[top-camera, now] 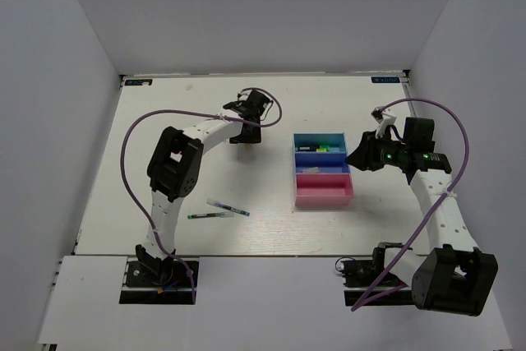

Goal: Sort the stationery into containers
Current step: Pick up the stationery from the center of the board, then place the stationery in the storage box.

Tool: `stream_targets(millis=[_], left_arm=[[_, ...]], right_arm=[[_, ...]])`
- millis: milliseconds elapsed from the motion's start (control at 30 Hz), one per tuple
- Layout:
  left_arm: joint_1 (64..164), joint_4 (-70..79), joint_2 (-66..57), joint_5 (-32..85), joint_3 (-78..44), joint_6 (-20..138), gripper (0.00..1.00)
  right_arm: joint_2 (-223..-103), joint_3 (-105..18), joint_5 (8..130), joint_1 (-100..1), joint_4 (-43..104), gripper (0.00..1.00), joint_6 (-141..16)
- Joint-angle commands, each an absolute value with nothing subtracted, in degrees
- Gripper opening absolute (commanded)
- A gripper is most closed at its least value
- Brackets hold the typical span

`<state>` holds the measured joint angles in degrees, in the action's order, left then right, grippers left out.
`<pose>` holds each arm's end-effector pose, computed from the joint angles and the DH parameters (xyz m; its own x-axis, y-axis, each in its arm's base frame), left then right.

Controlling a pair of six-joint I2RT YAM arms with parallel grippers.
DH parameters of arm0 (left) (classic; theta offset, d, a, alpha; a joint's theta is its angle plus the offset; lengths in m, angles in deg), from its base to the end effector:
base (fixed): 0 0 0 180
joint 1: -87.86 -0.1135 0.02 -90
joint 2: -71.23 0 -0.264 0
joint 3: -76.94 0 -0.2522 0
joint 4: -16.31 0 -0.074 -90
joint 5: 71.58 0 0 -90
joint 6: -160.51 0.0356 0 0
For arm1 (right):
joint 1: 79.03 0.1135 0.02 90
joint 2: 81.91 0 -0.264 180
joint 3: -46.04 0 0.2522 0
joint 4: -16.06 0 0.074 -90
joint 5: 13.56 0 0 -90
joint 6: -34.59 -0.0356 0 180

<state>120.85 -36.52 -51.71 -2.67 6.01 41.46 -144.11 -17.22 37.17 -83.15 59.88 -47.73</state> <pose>0.3851 -0.2347 0.1761 -0.8622 0.0195 -0.5063 -0.0343 0.9947 0.0968 0.2246 0.0064 0.2827 -0.6166 -0.0593 -0.7850 -0.4948 0.8049 0.3278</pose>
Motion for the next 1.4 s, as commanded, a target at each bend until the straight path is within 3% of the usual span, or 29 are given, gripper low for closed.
stream_targets(millis=[0,533,633,667,767,933,1033,1133,1200,1333,1367], left_arm=[[120.64,-36.92,-51.02,-1.45,9.84,40.01,0.63],[119.58,-37.00,-55.86,-1.62,9.93,37.73,0.60],[119.58,-36.83,-56.04,-1.45,9.84,37.73,0.50],[119.58,-36.83,-55.95,-1.10,9.76,37.82,0.36],[119.58,-36.74,-54.63,-0.48,9.14,38.08,0.11],[121.51,-32.54,-45.09,3.29,1.16,39.74,0.01],[125.20,-26.93,-38.04,7.07,-6.03,41.76,0.00],[130.21,-19.02,-30.03,8.83,-12.45,43.17,0.00],[133.55,-17.06,-27.12,9.36,-13.18,43.70,0.00],[138.21,-14.77,-28.16,12.34,-10.39,43.53,0.00],[138.48,-15.12,-29.57,12.44,-8.28,43.18,0.01]], right_arm=[[-144.40,-18.52,36.89,-83.25,59.61,0.37,-47.15],[-144.67,-18.61,36.36,-83.34,59.88,0.38,-47.24],[-144.75,-18.88,36.27,-83.43,59.96,0.39,-47.24],[-144.75,-18.88,36.27,-83.43,59.88,0.39,-47.24],[-144.67,-18.88,36.36,-83.43,59.96,0.39,-47.41],[-144.49,-18.88,36.27,-83.60,60.14,0.41,-47.24],[-144.40,-18.79,36.62,-83.52,60.14,0.58,-46.89],[-144.58,-18.79,36.97,-83.43,60.14,0.58,-46.71],[-144.58,-18.79,36.97,-83.43,60.23,0.54,-46.89],[-144.58,-18.79,37.15,-83.52,60.05,0.29,-47.24],[-144.14,-18.79,37.24,-83.52,60.14,0.17,-47.24]])
